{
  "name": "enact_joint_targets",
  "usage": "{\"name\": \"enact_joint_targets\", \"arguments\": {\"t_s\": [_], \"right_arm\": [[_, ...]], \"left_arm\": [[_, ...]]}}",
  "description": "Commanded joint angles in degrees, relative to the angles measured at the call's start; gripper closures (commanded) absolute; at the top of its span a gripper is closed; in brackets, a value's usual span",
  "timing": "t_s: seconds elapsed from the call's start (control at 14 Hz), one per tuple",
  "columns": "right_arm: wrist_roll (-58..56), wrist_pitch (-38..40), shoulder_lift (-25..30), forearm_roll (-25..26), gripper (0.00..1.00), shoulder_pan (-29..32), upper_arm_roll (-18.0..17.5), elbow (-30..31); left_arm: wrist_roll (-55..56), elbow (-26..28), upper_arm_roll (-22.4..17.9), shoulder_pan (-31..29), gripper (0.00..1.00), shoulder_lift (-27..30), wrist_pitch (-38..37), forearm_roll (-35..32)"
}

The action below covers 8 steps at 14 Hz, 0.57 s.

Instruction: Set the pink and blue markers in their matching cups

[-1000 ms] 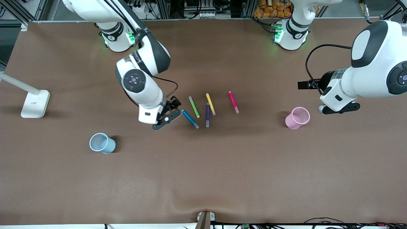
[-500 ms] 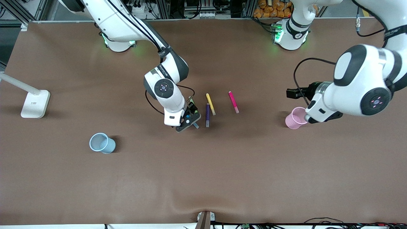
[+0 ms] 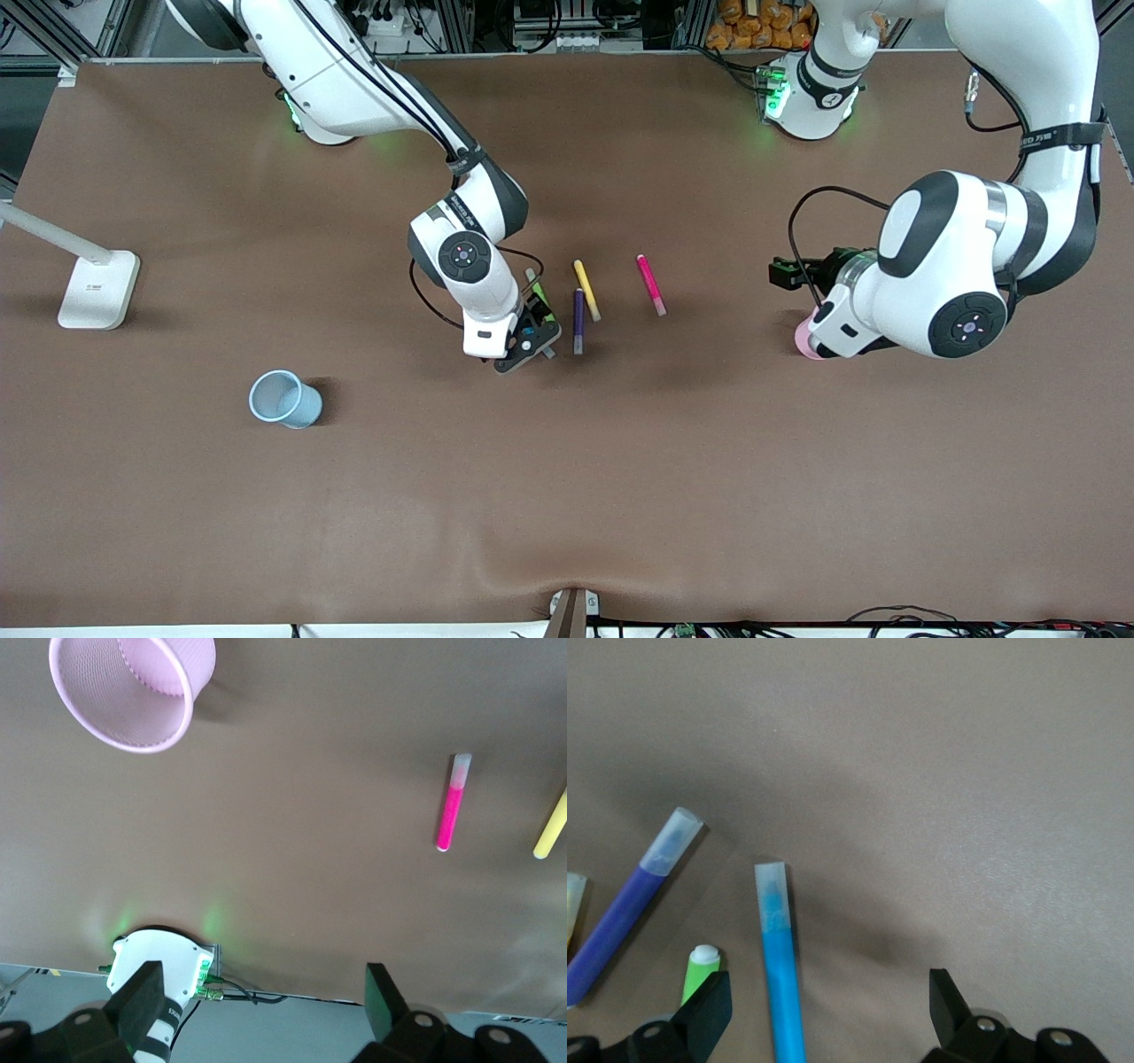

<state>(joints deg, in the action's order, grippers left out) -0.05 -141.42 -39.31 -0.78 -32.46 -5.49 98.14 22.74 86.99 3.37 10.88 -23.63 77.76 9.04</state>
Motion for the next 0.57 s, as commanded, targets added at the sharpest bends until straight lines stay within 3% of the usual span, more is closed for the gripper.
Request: {"name": "enact_joint_targets", "arguments": {"t_s": [0.0,0.29,0.5], "right_arm": [[2.2,-0.7,-1.6,1.5,0.02,-0.6,0.3,-1.2],[2.2,-1.7,-2.3,1.8,0.07,-0.6,0.4,-1.2],[2.2,-2.3,-2.6,1.8,0.11,-0.6,0.4,-1.1]], "left_arm": [[0.7,-3.7,-0.4,-0.2,0.00,-1.2,-0.7,0.4],[0.8,-5.3,-0.5,-0.6,0.00,-1.3,0.1,1.1],[1.2,-4.7,-0.6,-0.6,0.00,-3.1,0.2,5.6]]}}
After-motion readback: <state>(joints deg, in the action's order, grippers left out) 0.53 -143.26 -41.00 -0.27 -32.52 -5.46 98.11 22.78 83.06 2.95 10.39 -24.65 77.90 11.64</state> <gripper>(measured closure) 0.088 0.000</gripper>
